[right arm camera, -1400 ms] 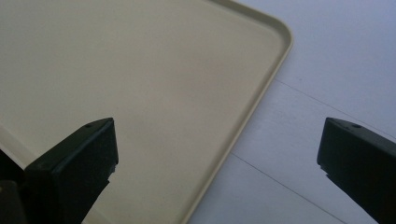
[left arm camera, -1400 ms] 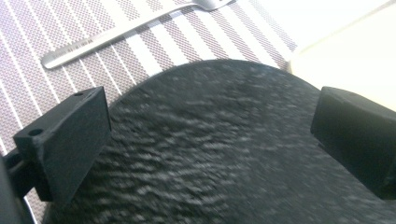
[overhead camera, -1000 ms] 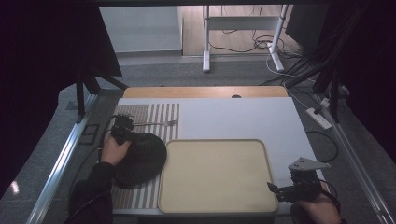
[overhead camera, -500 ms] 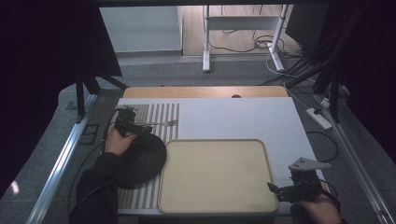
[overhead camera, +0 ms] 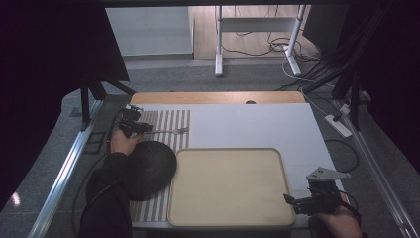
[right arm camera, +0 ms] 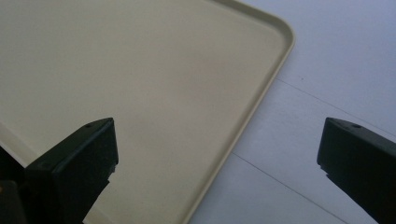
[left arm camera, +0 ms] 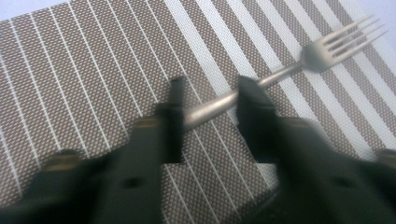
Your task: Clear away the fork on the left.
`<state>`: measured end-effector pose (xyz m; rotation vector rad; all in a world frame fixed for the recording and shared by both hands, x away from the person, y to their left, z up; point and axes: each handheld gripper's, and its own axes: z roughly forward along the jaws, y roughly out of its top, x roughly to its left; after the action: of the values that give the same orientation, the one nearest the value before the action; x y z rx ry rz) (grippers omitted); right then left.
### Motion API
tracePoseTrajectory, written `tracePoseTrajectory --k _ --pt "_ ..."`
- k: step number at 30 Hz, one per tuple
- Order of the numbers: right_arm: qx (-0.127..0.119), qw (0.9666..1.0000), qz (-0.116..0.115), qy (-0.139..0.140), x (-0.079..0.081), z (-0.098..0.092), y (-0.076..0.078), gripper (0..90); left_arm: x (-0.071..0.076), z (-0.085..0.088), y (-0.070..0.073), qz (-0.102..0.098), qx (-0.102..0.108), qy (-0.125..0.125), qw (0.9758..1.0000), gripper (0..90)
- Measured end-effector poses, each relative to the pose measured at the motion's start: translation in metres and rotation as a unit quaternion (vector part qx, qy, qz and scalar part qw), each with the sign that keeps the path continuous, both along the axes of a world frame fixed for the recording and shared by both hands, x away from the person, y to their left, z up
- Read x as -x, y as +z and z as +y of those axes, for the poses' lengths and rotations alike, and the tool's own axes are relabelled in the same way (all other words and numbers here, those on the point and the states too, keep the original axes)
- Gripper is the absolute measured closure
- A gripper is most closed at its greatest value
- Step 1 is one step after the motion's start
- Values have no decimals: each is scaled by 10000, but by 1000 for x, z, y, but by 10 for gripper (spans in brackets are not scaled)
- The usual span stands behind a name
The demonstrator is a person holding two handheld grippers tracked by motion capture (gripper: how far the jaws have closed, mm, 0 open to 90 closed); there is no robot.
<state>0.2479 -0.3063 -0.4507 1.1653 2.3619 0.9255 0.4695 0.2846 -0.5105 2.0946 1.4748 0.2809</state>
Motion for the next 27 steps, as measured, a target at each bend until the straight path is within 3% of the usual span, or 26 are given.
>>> tracePoseTrajectory --k 1,4,9,14,17,27 --pt "-1 10000 1 2 0 0 0 0 0 0 0 0 0 0 10000 877" --pt "-2 10000 7 4 0 0 0 0 -10 -1 -7 161 -201 56 9997 887" --pt "-32 10000 5 10 0 -1 0 0 -19 -3 -15 244 -454 185 9985 887" --pt "-37 10000 -1 33 0 -1 0 0 -18 -1 -15 316 -449 212 9983 887" --pt "-30 10000 1 39 0 0 0 0 -12 -1 -12 508 -440 141 9976 887" --pt "1 10000 -11 46 1 0 0 0 4 0 -9 811 -410 -137 9958 887"
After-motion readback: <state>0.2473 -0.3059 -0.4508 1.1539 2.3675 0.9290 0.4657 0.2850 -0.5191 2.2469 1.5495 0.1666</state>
